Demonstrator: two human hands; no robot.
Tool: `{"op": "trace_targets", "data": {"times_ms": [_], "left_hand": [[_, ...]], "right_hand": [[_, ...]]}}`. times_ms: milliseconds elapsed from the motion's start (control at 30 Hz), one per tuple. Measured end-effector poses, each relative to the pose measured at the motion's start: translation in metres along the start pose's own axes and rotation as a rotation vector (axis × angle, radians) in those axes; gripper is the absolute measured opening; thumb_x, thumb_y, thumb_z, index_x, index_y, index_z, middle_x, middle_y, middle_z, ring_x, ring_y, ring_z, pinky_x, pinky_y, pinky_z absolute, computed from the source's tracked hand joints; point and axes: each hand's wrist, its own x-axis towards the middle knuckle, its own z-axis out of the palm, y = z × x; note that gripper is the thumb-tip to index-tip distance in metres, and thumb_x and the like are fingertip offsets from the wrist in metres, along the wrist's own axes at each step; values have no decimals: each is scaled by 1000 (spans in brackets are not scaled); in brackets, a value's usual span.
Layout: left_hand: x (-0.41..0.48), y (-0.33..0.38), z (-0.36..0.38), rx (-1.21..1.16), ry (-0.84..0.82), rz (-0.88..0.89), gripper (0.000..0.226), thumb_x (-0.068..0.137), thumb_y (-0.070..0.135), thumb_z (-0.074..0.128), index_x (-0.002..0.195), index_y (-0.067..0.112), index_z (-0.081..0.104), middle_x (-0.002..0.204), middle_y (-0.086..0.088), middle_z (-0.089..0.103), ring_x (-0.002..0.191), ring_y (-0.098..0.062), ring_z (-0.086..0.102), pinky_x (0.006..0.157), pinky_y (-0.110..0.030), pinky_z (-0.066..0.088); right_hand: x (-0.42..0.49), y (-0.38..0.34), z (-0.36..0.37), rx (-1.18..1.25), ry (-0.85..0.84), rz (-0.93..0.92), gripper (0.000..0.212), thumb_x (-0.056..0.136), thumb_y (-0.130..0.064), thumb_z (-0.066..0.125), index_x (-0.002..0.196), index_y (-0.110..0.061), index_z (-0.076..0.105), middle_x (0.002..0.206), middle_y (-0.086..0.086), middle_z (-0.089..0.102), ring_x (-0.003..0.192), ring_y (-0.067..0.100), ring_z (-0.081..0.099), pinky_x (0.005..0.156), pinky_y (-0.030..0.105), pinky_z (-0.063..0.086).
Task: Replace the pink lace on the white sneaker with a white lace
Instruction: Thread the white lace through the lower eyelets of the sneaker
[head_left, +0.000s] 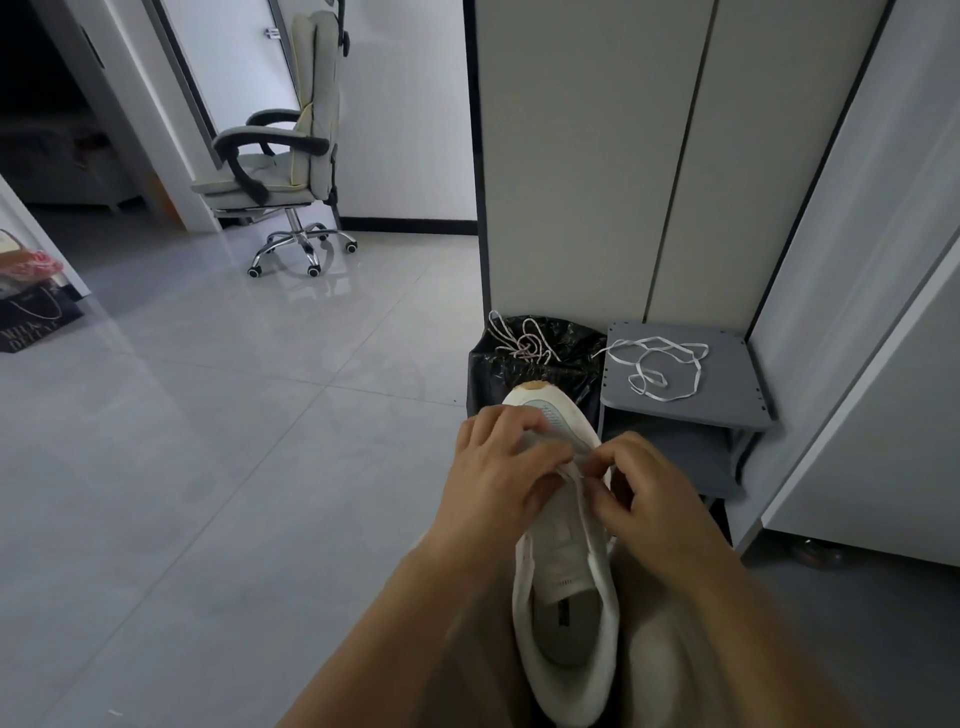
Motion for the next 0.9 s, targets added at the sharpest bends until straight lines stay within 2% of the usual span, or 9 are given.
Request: {"op": "trace_targets", "data": {"times_ms": [67,167,333,467,600,733,833,900], "left_hand": [[2,-3,-2,10,-32,93,10,82,24,56,91,26,51,104,5,45,97,-17,44,84,-26,31],[3,-5,-1,9,-24,176,10,85,20,56,92,24,51,102,4,46,95,-17,46,82,-27,35],[8,-13,-6,27,-96,269,8,84,18,57,92,19,59,104,3,47,98,-18,48,85,-27,36],[15,-12,-14,-134,-291,97,15,79,26,54,79,17,66,106,10,48,106,-13,38,90,-24,30],[23,-14,-18,-207,-401,11,28,74,35,50,79,16,69,101,2,59,104,-12,34,90,-37,34],[21,-5,-15,-117,-361,21,25,75,36,49,77,19,68,103,2,58,106,-12,36,89,-33,32],[17,-3,-12,-75,-355,0,27,77,39,48,79,20,66,106,3,56,108,-12,35,94,-29,28],[21,-5,-14,-58,-393,-14,31,77,39,45,79,16,65,105,0,55,106,-12,33,93,-26,24]], "right_hand": [[-1,-3,-1,39,-13,66,13,86,-20,60,82,-28,51,80,-17,49,73,-2,50,59,11,35],[0,-6,-1,54,-3,132,21,86,-18,61,78,-33,48,75,-14,50,71,-3,51,59,9,36],[0,-3,-5,27,-30,54,12,84,-13,65,89,-23,62,83,-16,52,83,-2,51,67,6,37],[2,-3,-7,13,-34,13,5,85,-11,64,87,-15,65,80,-15,48,75,-1,50,65,10,39],[3,-10,-4,175,-92,177,15,88,-12,59,77,-23,56,76,-8,52,68,-2,50,61,10,39],[6,-14,-7,325,-140,441,18,91,-16,55,74,-16,59,54,-11,49,44,-3,43,51,16,34],[6,-17,-7,416,-167,537,18,90,-17,55,76,-7,61,42,-13,44,38,-1,38,51,22,30],[7,-18,-5,416,-161,566,20,90,-17,55,78,-3,61,43,-11,43,38,-1,37,51,23,30]]}}
